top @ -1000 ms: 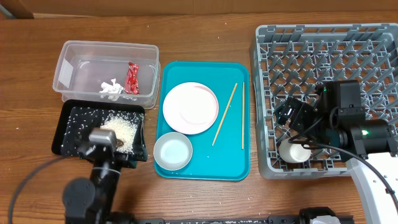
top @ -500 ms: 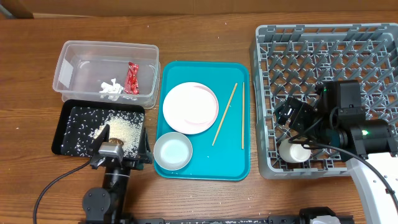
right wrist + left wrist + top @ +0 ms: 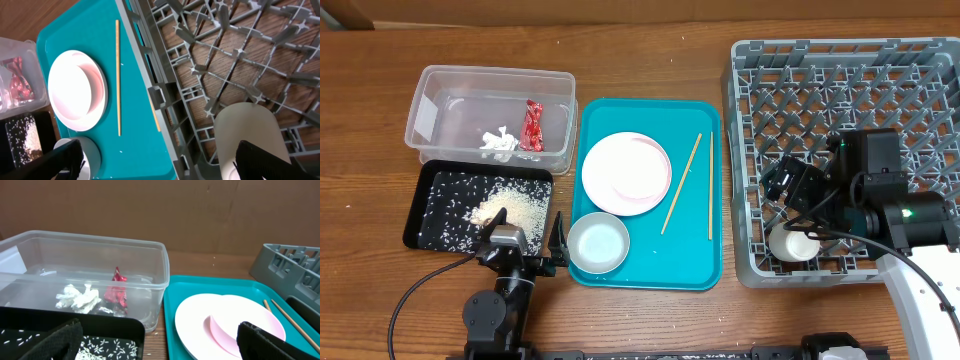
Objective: Sort waste into correct bins and load items into the dishwasher
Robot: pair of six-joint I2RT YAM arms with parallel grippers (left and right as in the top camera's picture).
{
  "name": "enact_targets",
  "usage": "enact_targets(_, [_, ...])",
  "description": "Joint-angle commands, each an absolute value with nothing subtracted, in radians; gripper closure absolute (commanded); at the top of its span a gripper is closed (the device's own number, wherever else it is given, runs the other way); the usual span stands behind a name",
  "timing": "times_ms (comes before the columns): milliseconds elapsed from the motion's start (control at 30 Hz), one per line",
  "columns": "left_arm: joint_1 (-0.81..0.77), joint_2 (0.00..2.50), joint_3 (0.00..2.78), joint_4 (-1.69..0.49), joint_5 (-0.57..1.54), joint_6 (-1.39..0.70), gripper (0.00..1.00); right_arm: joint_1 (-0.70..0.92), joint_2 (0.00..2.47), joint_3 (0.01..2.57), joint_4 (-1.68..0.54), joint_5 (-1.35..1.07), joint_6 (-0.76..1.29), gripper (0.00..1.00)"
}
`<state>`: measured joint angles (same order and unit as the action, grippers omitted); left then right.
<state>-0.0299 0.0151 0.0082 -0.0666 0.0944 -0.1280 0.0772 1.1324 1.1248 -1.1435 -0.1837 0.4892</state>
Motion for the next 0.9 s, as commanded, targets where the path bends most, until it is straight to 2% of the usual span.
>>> enact_targets(0, [-0.021,0.006,0.005,-0.070,0.098,-0.138,0.00,0.072,1.129,1.139,-1.139,-0.188,0.482,0.00])
enact_targets(433, [-0.021,0.006,0.005,-0.070,0.097,-0.138,0.00,0.072,1.129,1.139,-1.115,-0.221,0.514,0.00])
enact_targets(633, [-0.021,0.006,0.005,-0.070,0.097,-0.138,0.00,0.087,1.134,1.139,-0.993,-0.434,0.519,0.00])
enact_targets(733, [-0.021,0.006,0.005,-0.070,0.097,-0.138,0.00,0.171,1.153,1.139,-0.978,-0.434,0.519,0.00])
enact_targets(867, [-0.021,0.006,0.005,-0.070,0.098,-0.138,0.00,0.371,1.197,1.139,-1.001,-0.233,0.524,0.00])
